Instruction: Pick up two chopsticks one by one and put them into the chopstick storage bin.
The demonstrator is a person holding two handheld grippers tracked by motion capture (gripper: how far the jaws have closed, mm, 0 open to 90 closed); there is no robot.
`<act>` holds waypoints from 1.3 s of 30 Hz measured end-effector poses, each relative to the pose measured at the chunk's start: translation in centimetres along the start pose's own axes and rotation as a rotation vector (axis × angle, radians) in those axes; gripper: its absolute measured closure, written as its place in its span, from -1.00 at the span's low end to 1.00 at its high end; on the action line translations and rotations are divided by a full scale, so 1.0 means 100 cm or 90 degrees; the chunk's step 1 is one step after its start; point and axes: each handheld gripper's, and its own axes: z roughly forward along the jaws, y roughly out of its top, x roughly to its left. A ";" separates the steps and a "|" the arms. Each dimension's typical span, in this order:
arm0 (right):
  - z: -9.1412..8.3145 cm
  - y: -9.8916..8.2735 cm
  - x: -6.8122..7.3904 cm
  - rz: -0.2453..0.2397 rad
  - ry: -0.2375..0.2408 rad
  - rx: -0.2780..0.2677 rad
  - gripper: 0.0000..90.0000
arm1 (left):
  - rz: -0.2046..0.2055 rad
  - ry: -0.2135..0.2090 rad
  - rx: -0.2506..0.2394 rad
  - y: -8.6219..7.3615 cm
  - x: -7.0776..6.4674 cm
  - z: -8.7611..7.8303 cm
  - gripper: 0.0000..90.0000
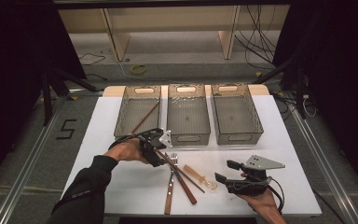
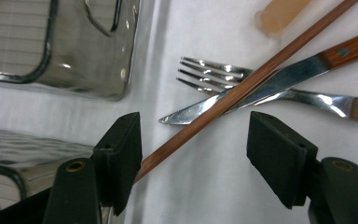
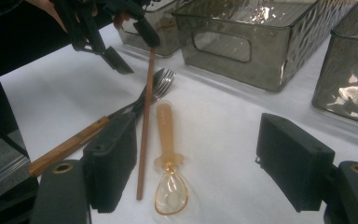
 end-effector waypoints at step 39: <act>0.001 -0.001 0.000 0.001 0.003 0.003 -0.34 | 0.081 -0.053 0.058 -0.010 -0.004 0.016 0.62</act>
